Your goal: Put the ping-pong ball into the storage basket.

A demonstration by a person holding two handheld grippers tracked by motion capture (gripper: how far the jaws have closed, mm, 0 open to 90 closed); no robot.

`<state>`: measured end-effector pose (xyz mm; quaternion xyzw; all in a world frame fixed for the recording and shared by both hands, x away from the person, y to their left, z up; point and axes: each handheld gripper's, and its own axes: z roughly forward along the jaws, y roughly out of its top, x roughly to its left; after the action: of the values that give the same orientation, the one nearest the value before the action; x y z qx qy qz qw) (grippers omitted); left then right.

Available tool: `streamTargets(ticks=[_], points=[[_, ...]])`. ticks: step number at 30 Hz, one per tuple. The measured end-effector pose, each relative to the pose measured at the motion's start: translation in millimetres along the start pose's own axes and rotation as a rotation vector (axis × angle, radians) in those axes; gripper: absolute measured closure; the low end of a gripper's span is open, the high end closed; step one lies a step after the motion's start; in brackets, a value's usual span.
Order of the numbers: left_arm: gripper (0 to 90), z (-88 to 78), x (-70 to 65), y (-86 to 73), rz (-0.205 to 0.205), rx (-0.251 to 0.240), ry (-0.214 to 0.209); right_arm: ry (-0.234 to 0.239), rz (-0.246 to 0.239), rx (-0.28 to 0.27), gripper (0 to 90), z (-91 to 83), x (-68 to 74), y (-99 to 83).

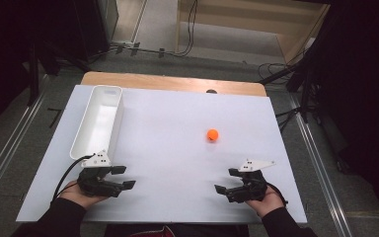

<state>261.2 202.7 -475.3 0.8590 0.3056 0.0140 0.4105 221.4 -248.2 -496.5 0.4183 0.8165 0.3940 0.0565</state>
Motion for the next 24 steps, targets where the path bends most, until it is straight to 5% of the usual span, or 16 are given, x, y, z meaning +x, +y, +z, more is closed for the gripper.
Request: streamTargets(ticks=[24], points=[[33.5,-1.1,-2.9,0.3,0.004,0.002,0.003,-0.001,-0.001,0.01,13.2,0.7,2.5,-0.4]])
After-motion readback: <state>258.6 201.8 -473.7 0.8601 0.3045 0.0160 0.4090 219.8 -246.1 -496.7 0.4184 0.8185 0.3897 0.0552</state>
